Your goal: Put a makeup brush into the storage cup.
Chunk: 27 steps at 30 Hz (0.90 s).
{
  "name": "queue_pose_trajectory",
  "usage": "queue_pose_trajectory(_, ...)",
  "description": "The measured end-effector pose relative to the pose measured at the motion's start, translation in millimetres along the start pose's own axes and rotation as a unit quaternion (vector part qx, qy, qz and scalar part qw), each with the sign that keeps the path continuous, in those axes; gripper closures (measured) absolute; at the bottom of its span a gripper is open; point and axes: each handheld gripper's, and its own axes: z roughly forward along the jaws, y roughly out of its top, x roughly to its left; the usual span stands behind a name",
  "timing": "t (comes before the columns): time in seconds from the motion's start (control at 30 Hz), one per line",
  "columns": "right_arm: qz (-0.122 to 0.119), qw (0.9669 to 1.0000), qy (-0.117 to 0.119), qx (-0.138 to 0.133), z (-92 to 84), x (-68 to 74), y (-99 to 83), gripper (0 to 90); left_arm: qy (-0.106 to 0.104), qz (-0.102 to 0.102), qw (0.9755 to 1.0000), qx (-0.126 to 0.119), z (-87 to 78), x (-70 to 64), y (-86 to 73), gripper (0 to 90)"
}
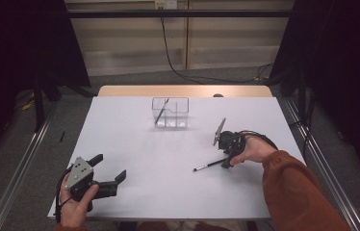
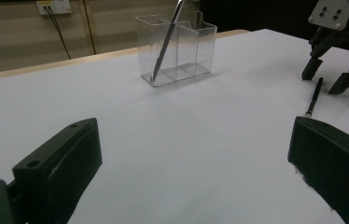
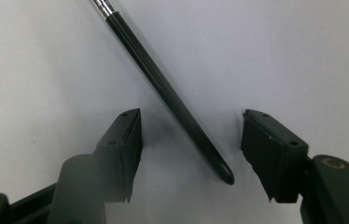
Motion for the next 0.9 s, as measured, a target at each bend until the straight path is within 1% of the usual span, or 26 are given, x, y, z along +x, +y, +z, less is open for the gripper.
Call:
queue_pose_trajectory(0.03,0.000,1.0000,0.000,0.000,0.1,0.4,0.3,39.8,0.000,-0.001,1.0000,-0.001,-0.1,-0.1,0.0,2.6)
queue_pose_trajectory(0.17,-0.015,0.9998,0.004,0.011,-0.4,2.0,4.1,47.2,-0.001,0.003,1.0000,0.001,-0.3,-0.1,0.0,2.6)
queue_pose_trajectory(0.27,-0.014,0.9997,0.009,0.019,-1.2,3.2,5.2,50.6,-0.001,0.003,1.0000,0.001,-0.3,-0.1,0.0,2.6)
queue_pose_trajectory(0.33,-0.021,0.9995,0.008,0.022,-1.5,3.1,5.8,53.7,-0.002,0.004,1.0000,-0.001,-0.5,-0.2,0.1,2.6)
queue_pose_trajectory(0.37,-0.021,0.9995,0.010,0.020,-1.3,3.8,5.9,56.4,-0.002,0.004,1.0000,-0.001,-0.5,-0.3,0.2,2.6)
queue_pose_trajectory(0.43,-0.020,0.9994,0.011,0.027,-2.3,5.0,6.7,62.0,-0.002,0.005,1.0000,0.000,-0.4,-0.6,0.2,2.7)
queue_pose_trajectory(0.47,-0.030,0.9991,0.012,0.026,-2.3,4.4,6.8,64.7,-0.003,0.005,1.0000,0.000,-0.4,-0.7,0.3,2.6)
queue_pose_trajectory(0.57,-0.033,0.9989,0.013,0.031,-2.5,5.9,7.7,70.5,-0.004,0.004,1.0000,-0.001,-0.4,-0.9,0.3,2.6)
queue_pose_trajectory(0.6,-0.032,0.9987,0.014,0.036,-3.0,7.5,8.6,74.0,-0.004,0.005,1.0000,-0.001,-0.3,-0.9,0.2,2.6)
queue_pose_trajectory(0.63,-0.037,0.9986,0.017,0.034,-2.6,7.5,8.4,76.1,-0.004,0.006,1.0000,0.000,-0.4,-0.8,0.2,2.6)
queue_pose_trajectory(0.7,-0.040,0.9984,0.022,0.033,-2.6,6.8,8.1,78.8,-0.004,0.006,1.0000,0.000,-0.3,-0.8,0.2,2.6)
queue_pose_trajectory(0.8,-0.032,0.9986,0.026,0.034,-2.5,7.1,8.4,81.7,-0.004,0.008,1.0000,0.000,-0.4,-1.0,0.3,2.6)
queue_pose_trajectory(0.9,-0.032,0.9984,0.029,0.035,-2.4,6.2,8.3,84.6,-0.003,0.009,0.9999,0.002,-0.1,-1.1,0.2,2.6)
